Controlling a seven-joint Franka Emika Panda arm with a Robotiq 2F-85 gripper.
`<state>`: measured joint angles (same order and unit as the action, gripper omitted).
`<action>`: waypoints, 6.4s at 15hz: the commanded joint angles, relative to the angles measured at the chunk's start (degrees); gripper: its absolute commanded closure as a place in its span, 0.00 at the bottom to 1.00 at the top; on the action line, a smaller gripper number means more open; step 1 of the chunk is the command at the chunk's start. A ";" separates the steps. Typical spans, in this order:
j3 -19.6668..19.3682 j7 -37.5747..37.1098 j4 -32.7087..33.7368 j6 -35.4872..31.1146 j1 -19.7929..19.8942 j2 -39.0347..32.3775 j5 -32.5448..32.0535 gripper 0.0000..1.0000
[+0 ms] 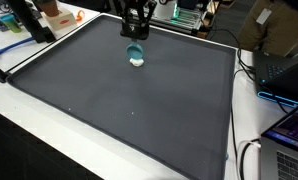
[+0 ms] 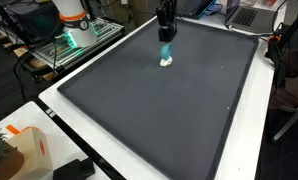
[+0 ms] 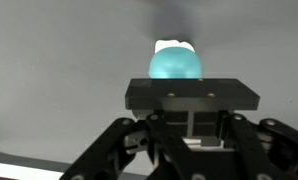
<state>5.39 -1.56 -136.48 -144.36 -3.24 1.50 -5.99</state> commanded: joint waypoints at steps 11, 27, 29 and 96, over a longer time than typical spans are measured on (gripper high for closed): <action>-0.86 -7.30 1.30 6.91 -0.13 -7.92 -3.16 0.78; -0.55 -4.98 5.40 12.82 -0.65 1.47 1.56 0.78; -0.41 -5.60 5.09 13.55 -0.86 4.22 2.59 0.78; -8.82 23.02 -21.02 -25.57 -12.53 3.45 38.12 0.00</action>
<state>-3.42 21.45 -157.49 -169.93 -15.76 4.95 32.13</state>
